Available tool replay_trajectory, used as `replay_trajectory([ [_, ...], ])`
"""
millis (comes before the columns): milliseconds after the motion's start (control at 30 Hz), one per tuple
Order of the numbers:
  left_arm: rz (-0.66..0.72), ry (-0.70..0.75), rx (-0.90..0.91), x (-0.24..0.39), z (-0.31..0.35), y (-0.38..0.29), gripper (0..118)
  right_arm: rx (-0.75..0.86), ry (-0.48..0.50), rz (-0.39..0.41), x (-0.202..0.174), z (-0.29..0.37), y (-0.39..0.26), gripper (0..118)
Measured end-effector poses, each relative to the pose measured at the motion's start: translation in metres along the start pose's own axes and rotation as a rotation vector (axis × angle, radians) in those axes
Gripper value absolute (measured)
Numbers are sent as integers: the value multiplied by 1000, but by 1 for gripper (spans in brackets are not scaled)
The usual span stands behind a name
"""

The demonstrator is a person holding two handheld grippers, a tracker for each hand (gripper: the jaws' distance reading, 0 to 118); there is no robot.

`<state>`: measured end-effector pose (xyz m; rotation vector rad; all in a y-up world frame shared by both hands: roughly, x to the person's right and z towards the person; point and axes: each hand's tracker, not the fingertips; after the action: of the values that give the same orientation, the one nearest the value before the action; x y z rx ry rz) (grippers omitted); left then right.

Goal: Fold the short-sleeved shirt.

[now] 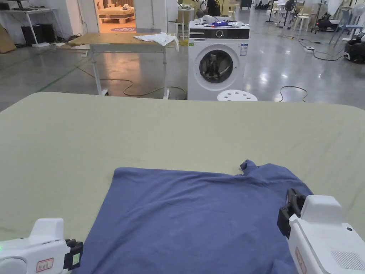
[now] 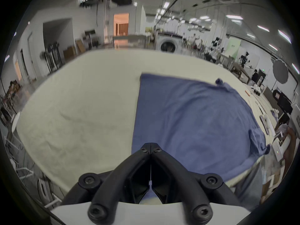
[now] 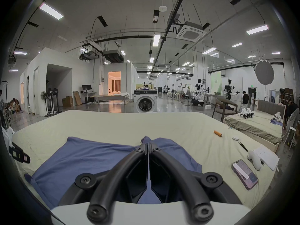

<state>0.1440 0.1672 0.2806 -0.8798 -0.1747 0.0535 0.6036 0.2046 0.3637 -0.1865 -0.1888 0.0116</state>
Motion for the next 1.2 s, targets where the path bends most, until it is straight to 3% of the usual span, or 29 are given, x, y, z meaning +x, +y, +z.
replay_trajectory([
  [100, 18, 8, -87, -8, -7, -14, 7, -31, 5, 4, 1, -1, -9, 0],
  [133, 25, 22, -108, -10, -9, -17, 18, -42, 8, 1, 2, -2, -11, 0],
  [233, 23, 93, -161, -15, -18, -28, 64, -71, 11, -7, 2, -4, -19, 0],
  [367, -10, 122, -241, -16, -23, -46, 69, -100, 18, -14, 3, -3, -26, 0],
  [600, -19, 115, -221, -14, -21, -58, 72, -127, 18, -17, 7, 0, -34, 0],
  [767, -53, 158, -233, 0, -27, -59, 64, -147, 19, -17, 13, 3, -40, 0],
  [800, -65, 155, -226, 1, -25, -60, 56, -151, 17, -18, 15, 3, -40, 0],
  [933, -64, 72, -199, 5, -19, -59, 3, -182, 11, -18, 30, 8, -44, 0],
  [1133, -54, 45, -189, 0, -11, -57, 2, -275, 20, 52, 65, 28, -43, 3],
  [1200, -36, 22, -175, -4, -6, -55, 2, -326, 8, 85, 80, 38, -43, 18],
])
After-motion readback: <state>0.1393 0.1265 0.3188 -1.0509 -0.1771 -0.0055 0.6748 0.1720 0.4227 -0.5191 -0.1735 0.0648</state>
